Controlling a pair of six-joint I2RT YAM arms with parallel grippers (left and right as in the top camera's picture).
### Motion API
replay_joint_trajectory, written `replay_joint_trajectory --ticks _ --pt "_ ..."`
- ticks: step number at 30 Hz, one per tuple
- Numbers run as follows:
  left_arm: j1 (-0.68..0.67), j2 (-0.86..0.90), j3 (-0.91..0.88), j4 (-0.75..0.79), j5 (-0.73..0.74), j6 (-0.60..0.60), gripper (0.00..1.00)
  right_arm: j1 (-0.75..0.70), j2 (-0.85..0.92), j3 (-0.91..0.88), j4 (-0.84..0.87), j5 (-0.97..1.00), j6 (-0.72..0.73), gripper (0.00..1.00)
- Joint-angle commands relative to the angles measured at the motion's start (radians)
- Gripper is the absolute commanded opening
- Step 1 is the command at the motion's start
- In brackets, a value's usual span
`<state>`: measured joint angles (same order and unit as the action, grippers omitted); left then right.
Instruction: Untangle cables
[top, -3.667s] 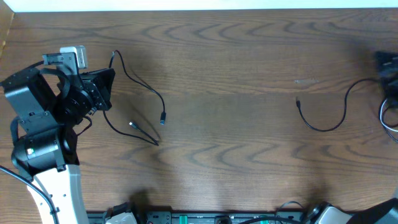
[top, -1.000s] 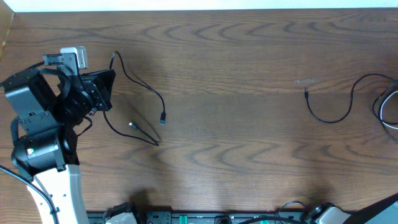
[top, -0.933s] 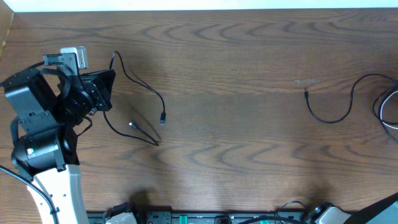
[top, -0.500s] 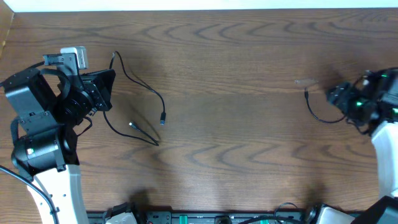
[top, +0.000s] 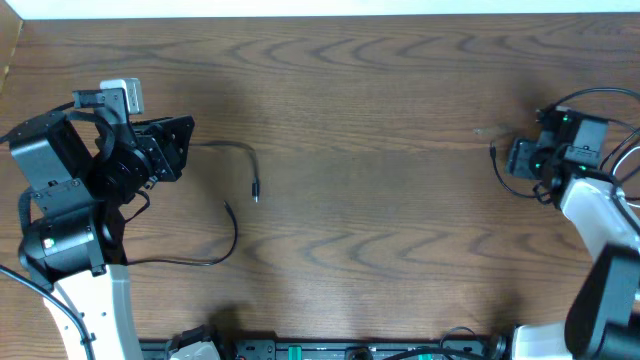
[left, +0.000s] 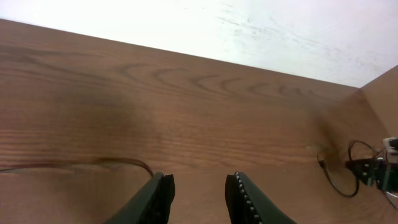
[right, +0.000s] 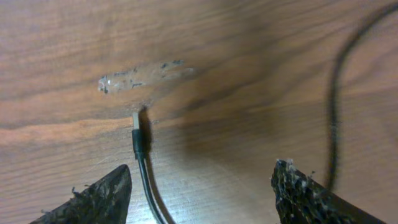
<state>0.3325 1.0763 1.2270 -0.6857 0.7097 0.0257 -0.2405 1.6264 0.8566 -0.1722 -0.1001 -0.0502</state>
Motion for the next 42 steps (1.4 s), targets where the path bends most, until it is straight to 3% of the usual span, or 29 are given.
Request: replay_joint_trajectory --ticks 1,6,9,12,14,16,19,23,24,30,35,42 --pt "-0.002 -0.005 0.008 -0.002 0.016 0.006 0.33 0.027 0.088 -0.01 0.016 -0.079 -0.071 0.67" --pt "-0.002 -0.005 0.008 -0.002 0.016 0.006 0.33 0.065 0.158 -0.01 0.013 -0.085 -0.071 0.65" --pt "-0.002 -0.005 0.008 -0.002 0.016 0.006 0.33 0.081 0.182 -0.01 0.011 -0.073 -0.071 0.57" --pt "-0.002 -0.005 0.008 -0.002 0.016 0.006 0.33 0.084 0.193 -0.01 -0.005 -0.03 -0.07 0.35" --pt "-0.002 -0.005 0.008 -0.002 0.016 0.006 0.33 0.084 0.193 -0.01 -0.024 0.009 -0.055 0.29" --pt "-0.002 -0.005 0.008 -0.002 0.016 0.006 0.33 0.084 0.193 -0.01 -0.047 0.1 0.038 0.34" --pt "-0.002 -0.005 0.008 -0.002 0.016 0.006 0.33 0.083 0.193 -0.01 -0.073 0.184 0.119 0.33" --pt "-0.002 -0.005 0.008 -0.002 0.016 0.006 0.33 0.084 0.193 -0.01 -0.085 0.203 0.146 0.12" --pt "-0.002 -0.005 0.008 -0.002 0.016 0.006 0.33 0.083 0.193 -0.01 -0.09 0.203 0.17 0.01" --pt "-0.002 -0.005 0.008 -0.003 0.016 0.006 0.33 0.08 0.187 -0.007 -0.086 0.203 0.177 0.01" --pt "-0.002 -0.005 0.008 -0.003 0.016 0.006 0.33 0.0 -0.023 0.232 -0.214 0.203 0.103 0.01" --pt "-0.002 -0.005 0.008 -0.011 0.016 0.006 0.33 -0.188 -0.164 0.428 -0.221 0.171 0.105 0.01"
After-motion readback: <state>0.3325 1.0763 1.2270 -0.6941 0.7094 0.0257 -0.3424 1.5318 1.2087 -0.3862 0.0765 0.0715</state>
